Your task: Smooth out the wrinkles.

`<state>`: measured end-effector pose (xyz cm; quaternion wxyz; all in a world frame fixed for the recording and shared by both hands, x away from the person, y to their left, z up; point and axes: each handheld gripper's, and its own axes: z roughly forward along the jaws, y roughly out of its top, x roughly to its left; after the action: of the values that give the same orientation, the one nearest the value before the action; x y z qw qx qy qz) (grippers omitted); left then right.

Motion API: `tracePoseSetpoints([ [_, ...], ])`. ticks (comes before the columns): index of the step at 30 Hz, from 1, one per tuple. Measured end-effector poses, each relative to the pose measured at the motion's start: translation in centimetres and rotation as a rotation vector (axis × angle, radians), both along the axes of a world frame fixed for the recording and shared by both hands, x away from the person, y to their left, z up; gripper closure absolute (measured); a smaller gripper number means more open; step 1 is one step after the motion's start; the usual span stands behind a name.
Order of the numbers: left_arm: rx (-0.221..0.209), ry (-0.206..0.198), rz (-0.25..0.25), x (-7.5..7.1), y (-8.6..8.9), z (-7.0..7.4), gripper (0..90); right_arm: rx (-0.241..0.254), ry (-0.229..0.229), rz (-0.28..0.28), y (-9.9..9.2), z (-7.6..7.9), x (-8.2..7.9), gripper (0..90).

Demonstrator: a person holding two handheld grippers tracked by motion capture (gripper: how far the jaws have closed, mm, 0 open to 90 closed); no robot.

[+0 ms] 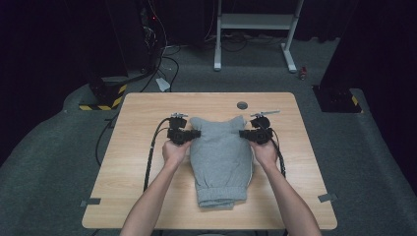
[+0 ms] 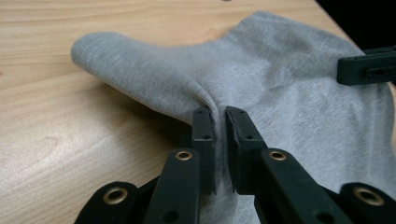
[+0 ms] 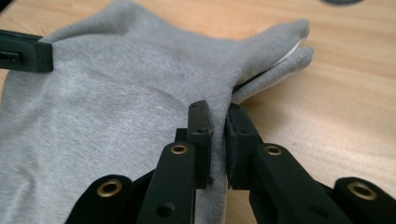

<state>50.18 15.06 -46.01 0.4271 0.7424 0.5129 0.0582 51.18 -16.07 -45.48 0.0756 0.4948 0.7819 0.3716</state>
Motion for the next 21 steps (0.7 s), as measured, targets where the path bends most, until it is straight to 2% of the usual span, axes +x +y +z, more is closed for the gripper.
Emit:
tracePoseSetpoints([
  [2, -0.012, -0.009, 0.009, 0.7, 0.2, 0.7, 82.2, 0.003, 0.011, -0.012, -0.1, 0.4, 0.5, 82.4],
  [3, -0.007, -0.017, 0.008, 1.0, 0.3, 1.0, 82.3, 0.019, 0.002, -0.015, -0.2, 0.9, 1.0, 82.5],
  [5, -0.014, -0.037, 0.013, 1.8, 0.5, 2.1, 82.2, 0.029, -0.03, -0.02, -0.2, 2.2, 1.8, 82.6],
  [6, -0.032, -0.055, 0.025, 2.2, 0.7, 3.0, 82.2, 0.033, -0.038, -0.025, -0.1, 2.8, 2.1, 82.6],
  [9, -0.066, -0.109, 0.035, 2.5, 1.2, 5.3, 82.1, 0.056, -0.093, -0.032, 0.0, 5.1, 2.8, 82.5],
  [11, -0.096, -0.151, 0.027, 1.9, 1.3, 6.6, 82.1, 0.064, -0.139, -0.018, 0.1, 6.4, 2.6, 82.5],
  [13, -0.078, -0.182, -0.004, 0.9, 1.2, 7.3, 81.9, 0.058, -0.179, 0.002, 0.2, 7.0, 1.8, 82.5],
  [14, -0.078, -0.192, -0.013, 0.4, 1.0, 7.5, 81.8, 0.056, -0.184, 0.008, 0.3, 7.0, 1.5, 82.4],
  [15, -0.078, -0.192, -0.013, 0.4, 1.0, 7.5, 81.7, 0.053, -0.193, 0.019, 0.3, 6.9, 1.0, 82.5],
  [16, -0.089, -0.205, -0.023, -0.3, 1.0, 7.5, 81.7, 0.05, -0.205, 0.031, 0.3, 6.8, 0.6, 82.4],
  [17, -0.102, -0.221, -0.044, -1.5, 1.0, 7.3, 81.7, 0.053, -0.213, 0.04, 0.3, 6.5, 0.0, 82.4],
  [21, -0.113, -0.216, -0.072, -3.8, 0.8, 5.9, 81.6, 0.069, -0.229, 0.056, -0.1, 5.2, -2.3, 82.2],
])
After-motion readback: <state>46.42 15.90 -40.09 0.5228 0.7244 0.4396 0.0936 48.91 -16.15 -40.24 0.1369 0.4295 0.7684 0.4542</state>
